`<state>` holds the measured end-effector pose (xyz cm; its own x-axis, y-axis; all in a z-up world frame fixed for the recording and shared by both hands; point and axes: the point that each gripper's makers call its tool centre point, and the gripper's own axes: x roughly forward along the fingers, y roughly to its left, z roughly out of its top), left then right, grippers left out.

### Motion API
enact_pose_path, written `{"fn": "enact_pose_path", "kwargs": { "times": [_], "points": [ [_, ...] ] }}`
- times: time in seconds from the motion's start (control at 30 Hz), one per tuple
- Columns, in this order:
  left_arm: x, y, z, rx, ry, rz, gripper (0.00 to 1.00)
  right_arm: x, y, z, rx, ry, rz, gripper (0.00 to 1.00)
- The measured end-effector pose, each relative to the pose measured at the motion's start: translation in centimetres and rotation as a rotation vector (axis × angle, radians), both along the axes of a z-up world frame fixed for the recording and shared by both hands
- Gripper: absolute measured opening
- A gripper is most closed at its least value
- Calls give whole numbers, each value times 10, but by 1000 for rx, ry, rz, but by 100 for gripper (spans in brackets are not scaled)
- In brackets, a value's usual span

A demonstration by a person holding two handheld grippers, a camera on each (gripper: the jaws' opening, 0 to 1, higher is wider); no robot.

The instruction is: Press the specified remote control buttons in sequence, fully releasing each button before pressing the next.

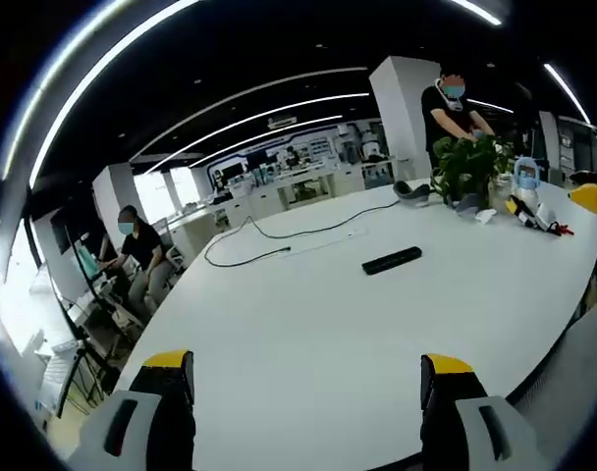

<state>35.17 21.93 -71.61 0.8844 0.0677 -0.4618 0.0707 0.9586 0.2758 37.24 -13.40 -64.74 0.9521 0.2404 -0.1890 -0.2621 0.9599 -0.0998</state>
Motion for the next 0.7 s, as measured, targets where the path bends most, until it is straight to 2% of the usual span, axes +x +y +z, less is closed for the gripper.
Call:
{"fn": "enact_pose_path", "kwargs": {
  "times": [0.1,0.2,0.3,0.4,0.7],
  "points": [
    [0,0,-1,9,6,-3,100,-1,2,2,4,-16,7,94],
    [0,2,0,-9,0,5,100,-2,2,-7,31,44,10,89],
    [-1,4,-2,-5,7,7,100,-2,1,-6,31,42,4,85],
    [-1,3,-1,2,7,3,100,-3,2,0,29,12,5,86],
    [-1,3,-2,-2,15,0,100,-1,2,1,48,9,-3,93]
  ]
}}
